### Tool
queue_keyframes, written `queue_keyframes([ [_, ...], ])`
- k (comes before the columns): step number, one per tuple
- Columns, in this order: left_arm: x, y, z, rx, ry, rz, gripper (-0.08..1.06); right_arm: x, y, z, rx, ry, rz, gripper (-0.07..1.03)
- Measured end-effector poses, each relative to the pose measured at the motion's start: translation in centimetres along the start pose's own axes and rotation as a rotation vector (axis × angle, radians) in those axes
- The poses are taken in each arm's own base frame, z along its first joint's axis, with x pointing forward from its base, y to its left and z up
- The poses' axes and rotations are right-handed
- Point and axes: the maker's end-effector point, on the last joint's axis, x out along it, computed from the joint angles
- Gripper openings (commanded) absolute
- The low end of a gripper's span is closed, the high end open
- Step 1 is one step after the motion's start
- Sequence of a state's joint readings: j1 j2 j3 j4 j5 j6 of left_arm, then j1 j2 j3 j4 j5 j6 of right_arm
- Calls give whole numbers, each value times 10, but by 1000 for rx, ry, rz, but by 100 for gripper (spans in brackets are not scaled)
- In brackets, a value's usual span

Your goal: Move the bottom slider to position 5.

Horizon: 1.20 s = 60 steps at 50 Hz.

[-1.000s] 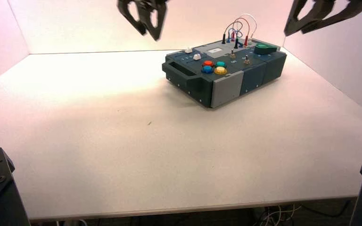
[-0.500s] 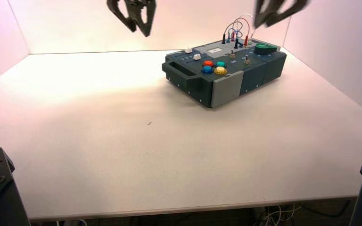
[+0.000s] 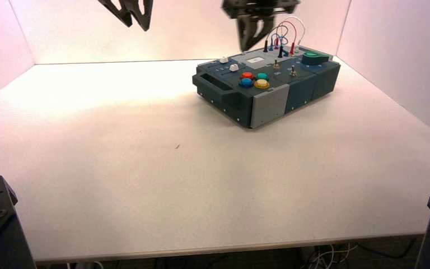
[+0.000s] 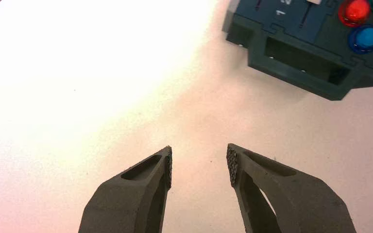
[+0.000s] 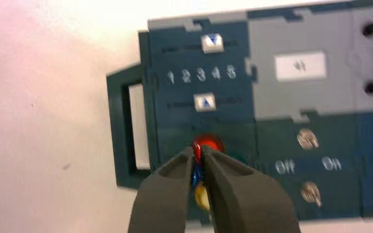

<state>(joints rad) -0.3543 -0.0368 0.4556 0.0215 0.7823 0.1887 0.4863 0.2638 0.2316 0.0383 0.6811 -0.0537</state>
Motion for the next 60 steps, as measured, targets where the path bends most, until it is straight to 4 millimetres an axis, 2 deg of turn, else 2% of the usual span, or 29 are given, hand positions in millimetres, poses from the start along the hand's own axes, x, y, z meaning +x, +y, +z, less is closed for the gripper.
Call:
queue_keyframes([
  [6, 0, 0, 1, -1, -2, -1, 60, 9, -3, 10, 3, 9, -2, 3],
  [25, -1, -1, 3, -9, -6, -8, 60, 46, 8, 16, -19, 63, 8, 1],
  [41, -2, -1, 3, -10, -5, -9, 60, 61, 14, 20, -30, 74, 14, 0],
  [60, -2, -1, 2, -10, -3, -9, 60, 63, 8, 22, -27, 71, 2, -1],
])
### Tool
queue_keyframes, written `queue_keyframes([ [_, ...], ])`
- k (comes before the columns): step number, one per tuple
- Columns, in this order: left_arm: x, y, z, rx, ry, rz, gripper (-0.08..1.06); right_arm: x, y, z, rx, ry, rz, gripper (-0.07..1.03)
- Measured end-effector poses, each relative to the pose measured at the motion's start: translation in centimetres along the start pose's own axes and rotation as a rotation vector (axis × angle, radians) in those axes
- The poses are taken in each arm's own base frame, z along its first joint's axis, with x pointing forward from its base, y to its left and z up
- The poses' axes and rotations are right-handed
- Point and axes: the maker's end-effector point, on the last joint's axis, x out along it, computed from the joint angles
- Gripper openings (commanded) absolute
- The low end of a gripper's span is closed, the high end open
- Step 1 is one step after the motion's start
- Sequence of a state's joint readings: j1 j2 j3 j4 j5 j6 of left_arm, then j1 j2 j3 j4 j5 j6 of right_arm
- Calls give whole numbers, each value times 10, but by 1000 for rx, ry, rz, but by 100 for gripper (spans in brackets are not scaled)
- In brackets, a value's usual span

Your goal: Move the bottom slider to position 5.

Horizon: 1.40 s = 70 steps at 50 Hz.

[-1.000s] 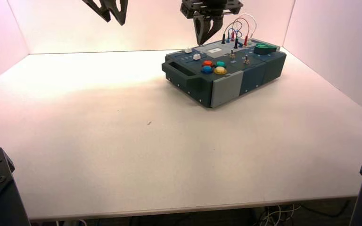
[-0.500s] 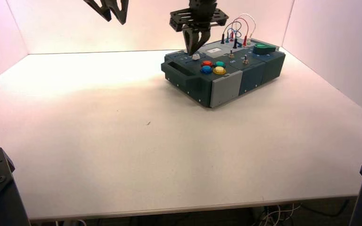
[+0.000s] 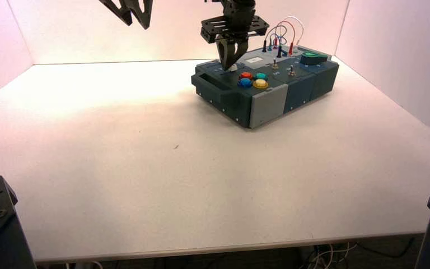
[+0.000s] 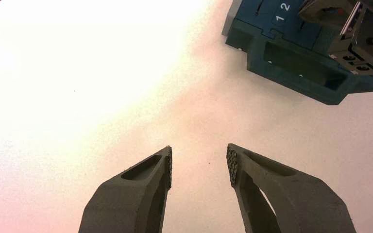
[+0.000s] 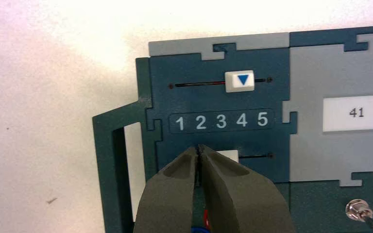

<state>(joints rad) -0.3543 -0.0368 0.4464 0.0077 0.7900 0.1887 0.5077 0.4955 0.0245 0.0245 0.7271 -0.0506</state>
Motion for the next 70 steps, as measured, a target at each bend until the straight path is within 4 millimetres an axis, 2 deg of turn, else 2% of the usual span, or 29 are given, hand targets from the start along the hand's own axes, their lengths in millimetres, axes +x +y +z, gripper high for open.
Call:
queue_keyframes([
  [22, 1, 0, 0, 0, 3, -1, 60, 0, -13, -1, 6, 6, -31, -1],
  [32, 0, 0, 0, -1, 1, -1, 60, 0, -30, -3, 38, 6, -42, -1],
  [49, 0, 0, 0, -1, 1, -1, 60, 1, -30, -3, 37, 8, -42, -1],
  [56, 0, 0, 0, -1, 1, -1, 60, -1, -24, -1, 33, 3, -35, 0],
  [62, 0, 0, 0, -1, 1, -1, 60, -12, -13, 0, 14, -13, -26, 0],
  [70, 0, 0, 1, -1, 0, -1, 60, -55, 20, 4, -46, -78, -5, 3],
])
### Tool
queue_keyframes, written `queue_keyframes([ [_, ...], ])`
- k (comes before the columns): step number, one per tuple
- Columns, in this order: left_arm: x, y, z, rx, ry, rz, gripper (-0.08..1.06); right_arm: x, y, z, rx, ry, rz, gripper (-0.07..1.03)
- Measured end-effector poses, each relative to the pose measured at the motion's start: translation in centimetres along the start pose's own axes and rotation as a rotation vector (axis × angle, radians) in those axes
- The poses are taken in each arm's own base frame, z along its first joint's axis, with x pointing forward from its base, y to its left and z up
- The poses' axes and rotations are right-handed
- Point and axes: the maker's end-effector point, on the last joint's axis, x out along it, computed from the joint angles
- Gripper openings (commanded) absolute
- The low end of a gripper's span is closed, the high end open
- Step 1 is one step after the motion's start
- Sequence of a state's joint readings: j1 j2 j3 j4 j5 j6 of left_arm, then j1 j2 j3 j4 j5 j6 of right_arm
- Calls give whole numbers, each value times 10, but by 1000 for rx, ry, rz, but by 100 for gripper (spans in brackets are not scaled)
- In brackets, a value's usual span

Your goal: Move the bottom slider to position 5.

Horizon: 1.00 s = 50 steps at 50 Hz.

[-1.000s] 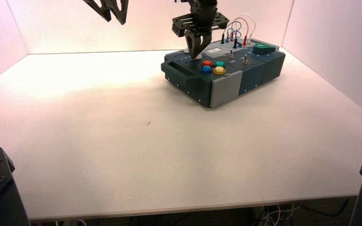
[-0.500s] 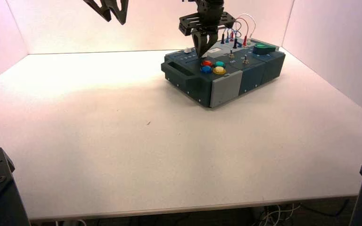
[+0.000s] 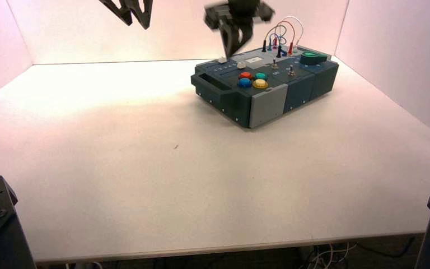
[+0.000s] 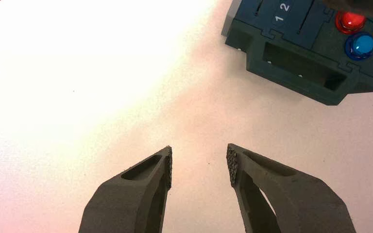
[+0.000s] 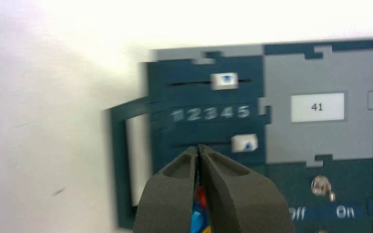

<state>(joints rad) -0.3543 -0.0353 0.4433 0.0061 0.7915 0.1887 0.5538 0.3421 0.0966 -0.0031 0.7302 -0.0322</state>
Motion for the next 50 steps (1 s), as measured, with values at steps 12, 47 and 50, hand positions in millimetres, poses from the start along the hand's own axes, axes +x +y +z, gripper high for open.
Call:
queue_keyframes([
  [12, 3, 0, -2, 0, 14, -3, 60, -63, 4, -20, -12, -63, -1, 30],
  [47, 23, -7, -9, 10, 80, -22, 60, -138, 2, -164, -33, -99, -28, 68],
  [50, 24, -8, -9, 11, 85, -23, 60, -141, 1, -170, -31, -116, -29, 67],
])
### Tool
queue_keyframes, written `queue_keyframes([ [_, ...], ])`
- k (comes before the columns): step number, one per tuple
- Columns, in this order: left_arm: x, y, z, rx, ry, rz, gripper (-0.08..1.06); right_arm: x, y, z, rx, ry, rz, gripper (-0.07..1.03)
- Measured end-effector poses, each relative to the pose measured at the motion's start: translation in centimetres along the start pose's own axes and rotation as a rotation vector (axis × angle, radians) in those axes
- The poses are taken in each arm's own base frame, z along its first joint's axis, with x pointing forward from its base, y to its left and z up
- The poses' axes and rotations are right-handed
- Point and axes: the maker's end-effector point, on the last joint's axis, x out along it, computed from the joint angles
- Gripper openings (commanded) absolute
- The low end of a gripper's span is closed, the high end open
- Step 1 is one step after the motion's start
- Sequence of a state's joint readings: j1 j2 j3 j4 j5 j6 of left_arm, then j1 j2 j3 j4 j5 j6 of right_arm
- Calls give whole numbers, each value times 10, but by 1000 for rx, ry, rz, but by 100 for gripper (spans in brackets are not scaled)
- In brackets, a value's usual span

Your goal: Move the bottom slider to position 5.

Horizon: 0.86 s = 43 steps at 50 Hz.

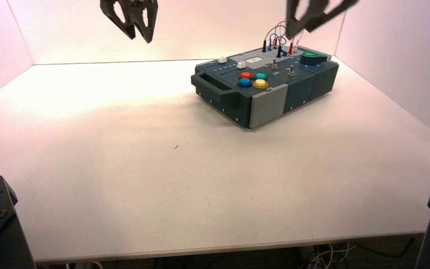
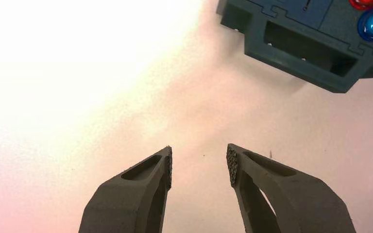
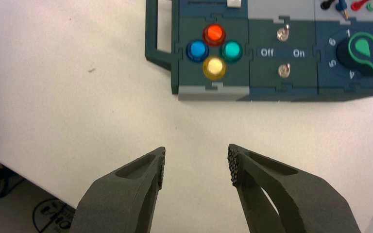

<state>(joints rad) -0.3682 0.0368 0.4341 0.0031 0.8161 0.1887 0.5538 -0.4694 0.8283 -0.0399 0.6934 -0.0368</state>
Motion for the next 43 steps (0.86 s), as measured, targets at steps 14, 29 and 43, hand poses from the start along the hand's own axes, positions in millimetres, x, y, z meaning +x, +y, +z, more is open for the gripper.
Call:
queue_keyframes([
  [14, 1, 0, 3, -1, -17, 2, 60, -19, -6, -20, 37, -97, -19, 67],
  [29, 1, -2, 4, 5, -19, 1, 60, -19, -10, -30, 78, -108, -27, 67],
  [43, 0, -3, 3, 6, -11, -1, 60, -19, -16, -30, 98, -113, -39, 67],
])
